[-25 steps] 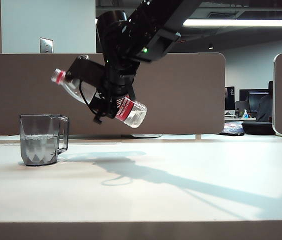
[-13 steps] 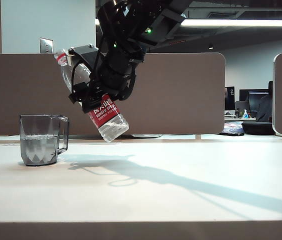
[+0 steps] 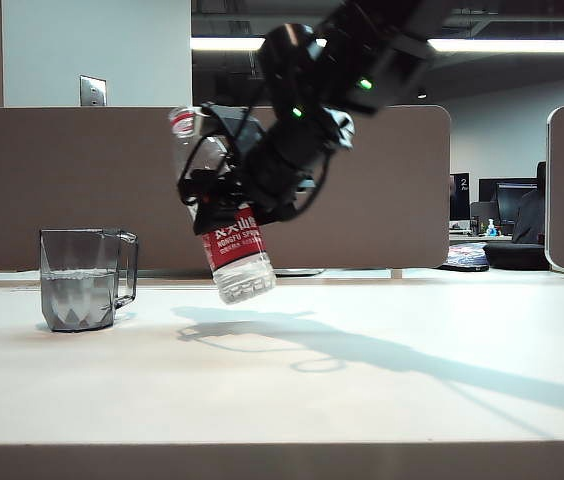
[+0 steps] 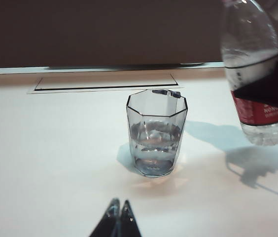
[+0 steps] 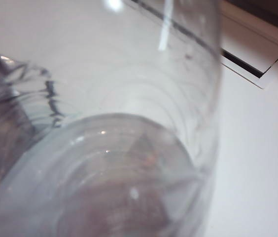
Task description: Pick up the mineral water bottle on the table and pour water into the mug until it's half full.
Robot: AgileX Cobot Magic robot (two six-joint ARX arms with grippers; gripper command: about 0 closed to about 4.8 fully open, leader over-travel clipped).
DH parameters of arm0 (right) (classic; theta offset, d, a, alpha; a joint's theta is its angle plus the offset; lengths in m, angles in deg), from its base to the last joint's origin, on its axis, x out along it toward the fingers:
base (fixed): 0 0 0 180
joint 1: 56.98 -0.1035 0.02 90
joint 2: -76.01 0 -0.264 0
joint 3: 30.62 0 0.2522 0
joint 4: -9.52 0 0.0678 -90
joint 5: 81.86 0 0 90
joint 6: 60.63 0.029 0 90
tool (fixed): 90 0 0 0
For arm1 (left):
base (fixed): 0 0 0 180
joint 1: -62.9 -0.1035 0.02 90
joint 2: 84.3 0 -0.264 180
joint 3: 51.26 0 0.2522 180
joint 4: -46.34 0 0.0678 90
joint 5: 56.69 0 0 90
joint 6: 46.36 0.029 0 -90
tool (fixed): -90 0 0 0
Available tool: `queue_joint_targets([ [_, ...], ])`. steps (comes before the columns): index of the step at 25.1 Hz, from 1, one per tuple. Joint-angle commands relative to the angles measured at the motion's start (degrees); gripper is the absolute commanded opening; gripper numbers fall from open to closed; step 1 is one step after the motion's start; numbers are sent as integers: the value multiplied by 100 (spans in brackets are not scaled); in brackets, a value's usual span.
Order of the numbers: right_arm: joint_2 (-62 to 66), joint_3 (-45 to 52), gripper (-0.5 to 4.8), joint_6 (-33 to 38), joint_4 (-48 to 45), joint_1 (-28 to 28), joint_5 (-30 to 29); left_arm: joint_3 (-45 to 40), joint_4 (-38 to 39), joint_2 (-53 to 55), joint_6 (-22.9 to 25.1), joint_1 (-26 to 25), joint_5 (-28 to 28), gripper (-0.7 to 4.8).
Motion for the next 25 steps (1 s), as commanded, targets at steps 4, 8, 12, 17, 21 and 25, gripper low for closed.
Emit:
queue_joint_targets([
  [4, -367, 1696, 224, 1060, -3421, 199, -426, 17, -52, 0, 2, -2, -17, -5],
  [8, -365, 2218, 224, 1180, -4061, 232, -426, 17, -55, 0, 2, -2, -15, -5],
  [12, -361, 2428, 224, 1178, -4079, 229, -428, 17, -52, 0, 2, -2, -17, -5],
  [17, -328, 2457, 224, 1174, -4100, 229, -431, 17, -52, 0, 2, -2, -17, -5],
  [21, -149, 2459, 225, 1154, -4166, 227, -433, 17, -52, 0, 2, -2, -17, -5],
  [25, -114, 2459, 279, 1165, -4225, 216, -439, 17, -52, 0, 2, -2, -15, -5],
])
